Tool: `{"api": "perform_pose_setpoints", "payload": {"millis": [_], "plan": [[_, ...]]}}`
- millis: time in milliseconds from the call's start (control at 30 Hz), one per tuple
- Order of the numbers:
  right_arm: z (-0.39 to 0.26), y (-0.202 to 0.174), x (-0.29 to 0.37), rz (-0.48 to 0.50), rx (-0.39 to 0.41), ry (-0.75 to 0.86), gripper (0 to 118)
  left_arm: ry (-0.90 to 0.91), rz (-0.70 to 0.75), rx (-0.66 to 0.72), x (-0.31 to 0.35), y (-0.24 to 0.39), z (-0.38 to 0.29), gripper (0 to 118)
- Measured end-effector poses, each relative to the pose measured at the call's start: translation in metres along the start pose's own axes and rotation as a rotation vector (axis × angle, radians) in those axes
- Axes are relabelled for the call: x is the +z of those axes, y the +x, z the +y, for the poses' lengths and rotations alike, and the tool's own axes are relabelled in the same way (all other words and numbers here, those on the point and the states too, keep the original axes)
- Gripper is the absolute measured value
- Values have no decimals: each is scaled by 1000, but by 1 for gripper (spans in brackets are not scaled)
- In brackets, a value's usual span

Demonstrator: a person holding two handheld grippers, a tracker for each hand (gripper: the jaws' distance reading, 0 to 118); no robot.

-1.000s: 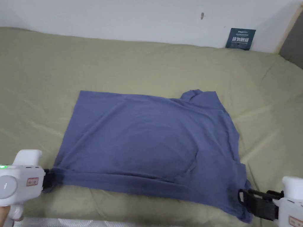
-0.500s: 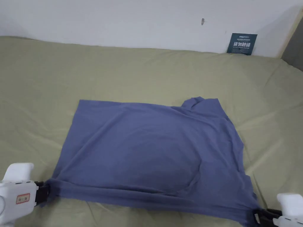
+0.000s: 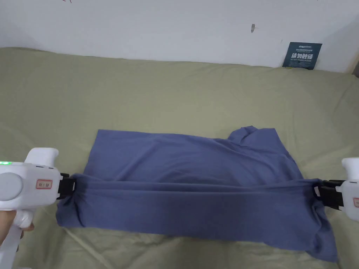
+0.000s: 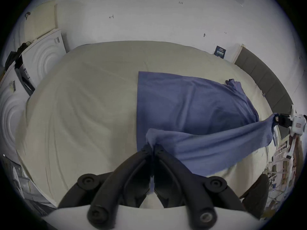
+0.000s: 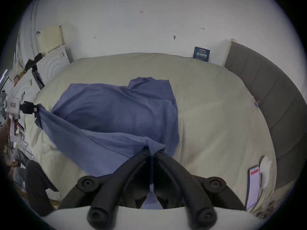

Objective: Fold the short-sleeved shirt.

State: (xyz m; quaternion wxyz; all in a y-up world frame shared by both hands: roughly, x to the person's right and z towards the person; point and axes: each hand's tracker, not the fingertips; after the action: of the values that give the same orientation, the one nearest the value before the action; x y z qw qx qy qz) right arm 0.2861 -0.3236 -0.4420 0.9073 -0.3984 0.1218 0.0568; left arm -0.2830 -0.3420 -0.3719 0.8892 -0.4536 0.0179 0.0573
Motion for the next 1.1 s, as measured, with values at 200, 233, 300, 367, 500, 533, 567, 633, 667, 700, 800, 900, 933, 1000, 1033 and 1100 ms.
{"api": "perform_pose_setpoints", "payload": {"millis": [200,233,300,367,500,533,567,633,667,700,800,900,933,1000,1033,1100], "plan": [[19,13,-68,-11,31,-68,3,-50,2,25,-51,0,24,0],[19,16,-75,-12,26,-75,4,-54,1,31,-55,-1,25,0],[16,11,-80,-4,-9,-91,38,-60,-4,40,-62,-2,25,17],[9,12,-81,2,-58,-93,77,-61,14,45,-64,-3,21,105],[-13,9,-56,10,-101,-82,77,-47,38,53,-52,-8,5,115],[-18,3,-47,7,-101,-83,76,-35,51,58,-46,-9,0,108],[-26,1,-37,-9,-113,-67,74,-10,65,56,-38,-9,-6,94],[-41,-2,-15,-3,-150,-10,40,19,85,65,-21,-11,-17,24],[-47,2,-6,-1,-168,13,1,33,93,76,-15,-12,-22,0],[-49,0,2,12,-185,31,1,32,89,78,-12,-13,-28,0],[-62,-2,20,-20,-176,39,1,-12,31,98,-5,-18,-38,0],[-71,-6,27,-21,-165,18,1,-25,7,90,-6,-15,-48,0],[-75,-6,25,-21,-164,17,1,-25,6,96,-8,-13,-50,14],[-78,-5,25,-9,-180,2,1,-59,-18,87,-20,-12,-53,94],[-79,-5,24,-1,-187,-3,1,-75,-11,87,-27,-11,-55,118],[-84,-8,21,1,-182,-11,1,-94,54,57,-37,-9,-53,118]]}}
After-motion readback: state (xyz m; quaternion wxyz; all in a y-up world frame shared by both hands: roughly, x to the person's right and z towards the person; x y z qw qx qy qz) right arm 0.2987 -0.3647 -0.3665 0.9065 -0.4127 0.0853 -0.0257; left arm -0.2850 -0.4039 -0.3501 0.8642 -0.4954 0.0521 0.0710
